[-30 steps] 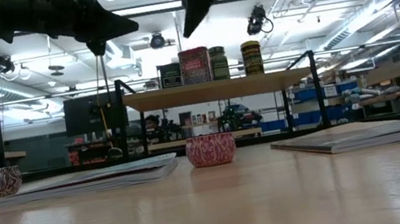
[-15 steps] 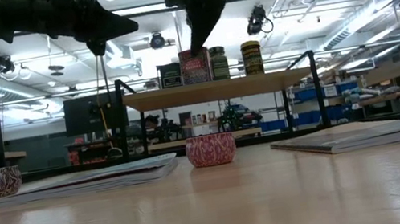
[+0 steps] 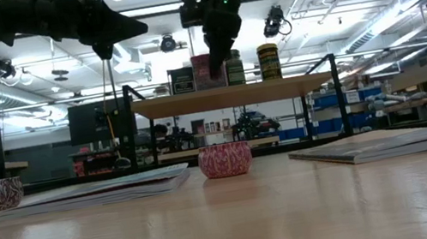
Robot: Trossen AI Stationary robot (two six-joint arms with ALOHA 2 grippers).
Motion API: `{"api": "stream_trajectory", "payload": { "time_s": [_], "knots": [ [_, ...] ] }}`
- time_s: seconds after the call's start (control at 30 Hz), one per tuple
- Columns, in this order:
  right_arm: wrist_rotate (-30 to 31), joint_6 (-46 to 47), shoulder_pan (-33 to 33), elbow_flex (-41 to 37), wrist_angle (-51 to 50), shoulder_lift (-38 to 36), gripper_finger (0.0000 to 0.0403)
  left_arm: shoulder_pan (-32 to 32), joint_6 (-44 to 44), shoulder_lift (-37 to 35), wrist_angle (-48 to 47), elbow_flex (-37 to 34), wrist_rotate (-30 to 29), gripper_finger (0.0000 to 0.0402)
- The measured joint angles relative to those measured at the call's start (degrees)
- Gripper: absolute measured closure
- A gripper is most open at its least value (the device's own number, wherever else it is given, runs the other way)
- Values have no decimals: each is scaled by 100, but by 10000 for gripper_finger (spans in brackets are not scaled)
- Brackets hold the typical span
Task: Shelf spices
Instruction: Put the red spice on the shelf between the black and green spices
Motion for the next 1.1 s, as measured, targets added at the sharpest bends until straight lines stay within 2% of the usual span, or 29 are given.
{"api": "stream_trajectory", "payload": {
  "time_s": [0.33,0.7,0.87,1.1],
  "knots": [
    [81,-80,-235,-15,317,161,403,-1,4,-2,-19,1,4,401],
    [-57,-4,-211,-33,602,286,403,0,27,-2,-61,1,2,401],
    [-55,2,-14,-31,602,272,403,1,28,0,-80,1,1,401],
    [368,-18,481,424,325,233,403,1,96,-1,-84,1,0,401]
  ]
}}
